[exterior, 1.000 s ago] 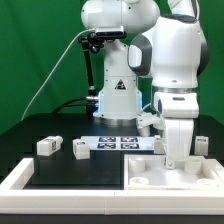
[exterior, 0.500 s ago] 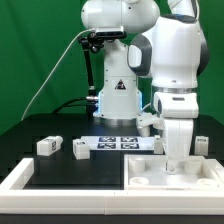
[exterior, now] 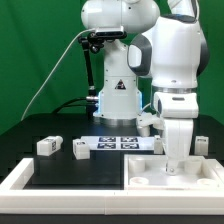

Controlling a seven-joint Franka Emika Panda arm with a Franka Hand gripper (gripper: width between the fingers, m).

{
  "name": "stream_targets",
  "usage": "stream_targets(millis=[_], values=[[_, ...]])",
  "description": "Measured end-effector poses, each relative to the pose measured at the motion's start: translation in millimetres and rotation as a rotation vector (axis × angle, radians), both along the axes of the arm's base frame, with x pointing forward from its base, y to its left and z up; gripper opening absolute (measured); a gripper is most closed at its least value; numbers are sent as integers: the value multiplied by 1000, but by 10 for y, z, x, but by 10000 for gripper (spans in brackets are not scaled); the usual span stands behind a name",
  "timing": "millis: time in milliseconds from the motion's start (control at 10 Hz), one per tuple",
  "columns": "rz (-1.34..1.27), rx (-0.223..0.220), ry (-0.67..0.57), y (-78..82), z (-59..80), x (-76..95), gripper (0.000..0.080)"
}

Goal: Assemble one leg

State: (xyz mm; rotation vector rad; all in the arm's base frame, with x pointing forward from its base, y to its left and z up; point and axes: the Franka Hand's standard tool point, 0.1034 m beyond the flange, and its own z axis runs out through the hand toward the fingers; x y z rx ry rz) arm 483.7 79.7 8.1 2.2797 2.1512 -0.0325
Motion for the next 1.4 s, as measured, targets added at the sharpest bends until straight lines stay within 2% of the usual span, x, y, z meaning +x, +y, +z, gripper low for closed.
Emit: stream_targets(millis=[400, 700, 1000, 1100, 1300, 1400], values=[[-142, -9, -51, 136, 481, -235, 649], [-173, -9, -48, 149, 474, -266, 649], [-391, 6, -50, 152, 432, -305, 649], [-594, 35, -61, 166, 423, -371, 649], [-904, 59, -43, 179, 377, -491, 649], [-1115, 76, -37, 290, 358, -569, 649]])
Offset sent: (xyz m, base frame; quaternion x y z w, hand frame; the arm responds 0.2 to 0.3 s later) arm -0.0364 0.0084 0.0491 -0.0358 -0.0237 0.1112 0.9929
